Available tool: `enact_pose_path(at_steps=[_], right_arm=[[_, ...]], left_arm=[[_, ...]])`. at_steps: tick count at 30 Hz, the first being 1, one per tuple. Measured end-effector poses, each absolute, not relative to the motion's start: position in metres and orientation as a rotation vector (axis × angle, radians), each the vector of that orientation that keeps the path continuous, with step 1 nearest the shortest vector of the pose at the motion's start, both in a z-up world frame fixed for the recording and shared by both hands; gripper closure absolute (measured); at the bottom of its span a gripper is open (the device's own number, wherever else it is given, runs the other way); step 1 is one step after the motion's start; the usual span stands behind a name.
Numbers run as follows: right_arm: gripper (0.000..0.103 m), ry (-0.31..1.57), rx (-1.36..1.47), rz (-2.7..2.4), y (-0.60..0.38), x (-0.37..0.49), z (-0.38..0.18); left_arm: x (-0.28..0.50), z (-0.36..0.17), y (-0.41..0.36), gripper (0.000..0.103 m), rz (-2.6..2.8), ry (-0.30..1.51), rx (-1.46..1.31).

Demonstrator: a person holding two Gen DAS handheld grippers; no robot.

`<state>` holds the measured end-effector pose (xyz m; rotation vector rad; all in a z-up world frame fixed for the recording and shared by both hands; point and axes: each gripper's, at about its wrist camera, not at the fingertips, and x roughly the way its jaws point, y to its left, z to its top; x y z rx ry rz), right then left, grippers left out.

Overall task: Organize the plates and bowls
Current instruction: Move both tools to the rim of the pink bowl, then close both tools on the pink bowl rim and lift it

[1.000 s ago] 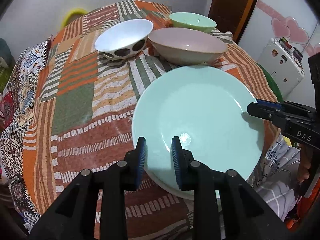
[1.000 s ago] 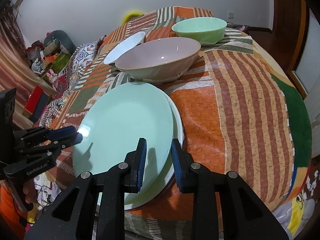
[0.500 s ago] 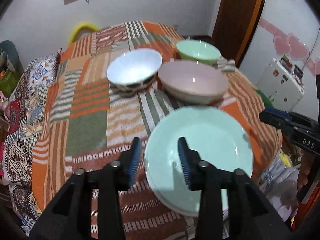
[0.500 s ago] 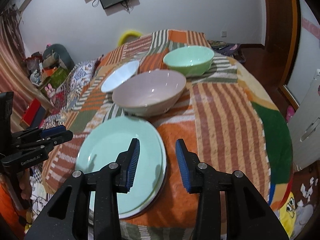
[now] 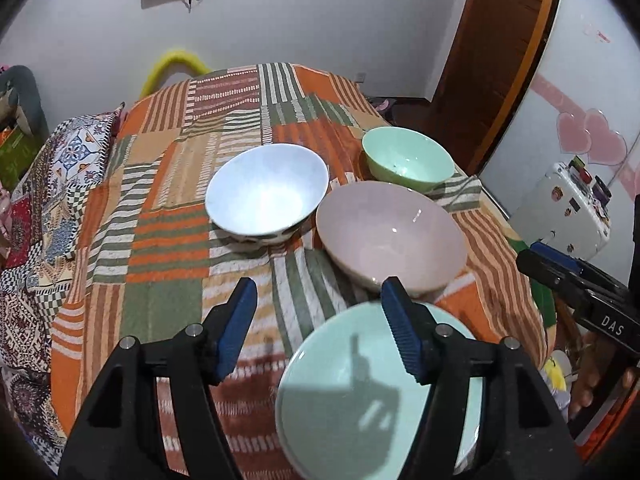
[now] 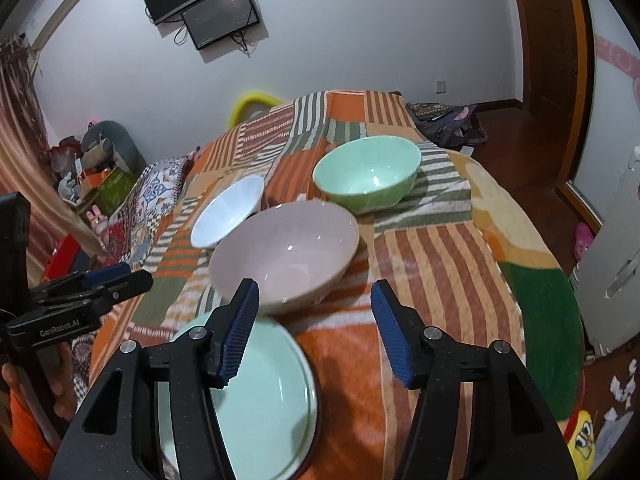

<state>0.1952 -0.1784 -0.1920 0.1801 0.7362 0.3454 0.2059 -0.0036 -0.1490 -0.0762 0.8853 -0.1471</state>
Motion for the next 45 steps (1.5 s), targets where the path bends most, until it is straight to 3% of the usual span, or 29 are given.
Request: enact_pose_path(at_steps=[18, 22, 26, 31, 45], right_arm=[[0.049, 0.846, 0.203, 0.343, -0.179, 0.259, -0.229], [0.062, 0.874, 0.197, 0.347, -0.178, 0.266, -0.237], [0.07, 0.893, 0.193, 0.352, -0.177, 0.271, -0.243], [0.08, 0.899, 0.202, 0.367, -0.175, 0.276, -0.245], [0.081, 0.885, 0.183, 0.351, -0.171, 0.266, -0.232]], left_arm=[[0.285, -0.2, -0.021, 0.04, -0.177, 0.963, -0.1], [0.29, -0.205, -0.021, 0.052, -0.19, 0.972, -0.104], [0.295, -0.212, -0.023, 0.059, -0.21, 0.989, -0.11], [0.298, -0.22, -0.026, 0.076, -0.241, 1.004, -0.124], [0.289, -0.209, -0.031, 0.079, -0.227, 0.994, -0.111]])
